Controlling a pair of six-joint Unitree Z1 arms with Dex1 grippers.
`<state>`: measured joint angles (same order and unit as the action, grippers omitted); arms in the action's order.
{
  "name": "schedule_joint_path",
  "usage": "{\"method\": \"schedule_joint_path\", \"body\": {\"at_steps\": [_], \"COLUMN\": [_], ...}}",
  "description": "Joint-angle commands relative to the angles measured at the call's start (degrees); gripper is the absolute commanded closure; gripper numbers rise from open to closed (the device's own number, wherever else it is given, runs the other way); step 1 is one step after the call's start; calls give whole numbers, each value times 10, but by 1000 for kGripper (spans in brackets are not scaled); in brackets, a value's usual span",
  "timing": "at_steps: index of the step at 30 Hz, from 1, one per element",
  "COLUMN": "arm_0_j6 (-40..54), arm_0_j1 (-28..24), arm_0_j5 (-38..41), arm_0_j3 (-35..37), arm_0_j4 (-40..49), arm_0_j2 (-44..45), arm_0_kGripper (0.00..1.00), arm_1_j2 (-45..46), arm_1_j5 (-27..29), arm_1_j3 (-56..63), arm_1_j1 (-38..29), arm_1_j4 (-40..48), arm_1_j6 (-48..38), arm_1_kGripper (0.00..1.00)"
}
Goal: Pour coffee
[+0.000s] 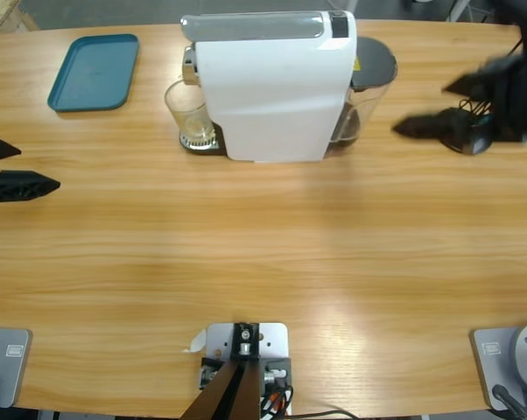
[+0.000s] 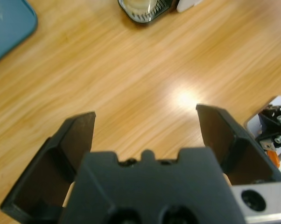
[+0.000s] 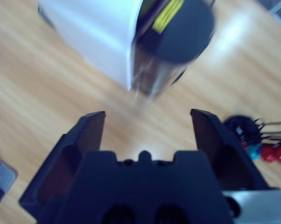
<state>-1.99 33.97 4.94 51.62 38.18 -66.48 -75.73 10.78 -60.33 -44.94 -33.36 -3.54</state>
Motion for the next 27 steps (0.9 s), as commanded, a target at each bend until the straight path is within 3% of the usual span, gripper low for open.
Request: {"method": "schedule_joint_path", "body": {"at_steps": [1, 4, 5, 10, 15, 21, 27], "arm_0_j6": [-31, -28, -27, -27, -26, -26, -26], "arm_0_j1": [2, 2, 2, 2, 2, 2, 2], "arm_0_j5": [-3, -2, -2, -1, -2, -2, -1], "arm_0_j3": [-76, -83, -87, -110, -116, -117, -117], "arm_0_j4": [-72, -85, -92, -123, -130, -134, -135], "arm_0_j2": [-24, -21, -16, 8, 12, 7, 0], "arm_0_kGripper": [55, 55, 55, 55, 55, 55, 55], "arm_1_j2": [-65, -84, -89, -143, -210, -278, -316], "arm_1_j5": [-12, -23, -22, -27, -71, -131, -153], "arm_1_j3": [-45, -88, -106, -249, -369, -436, -477], "arm_1_j1": [27, 42, 44, 65, 93, 108, 112], "arm_1_j4": [5, -27, -40, -146, -205, -247, -270], "arm_1_j6": [12, 12, 12, 35, 41, 49, 57], "arm_1_kGripper": [454, 933, 1000, 1000, 1000, 1000, 1000]}}
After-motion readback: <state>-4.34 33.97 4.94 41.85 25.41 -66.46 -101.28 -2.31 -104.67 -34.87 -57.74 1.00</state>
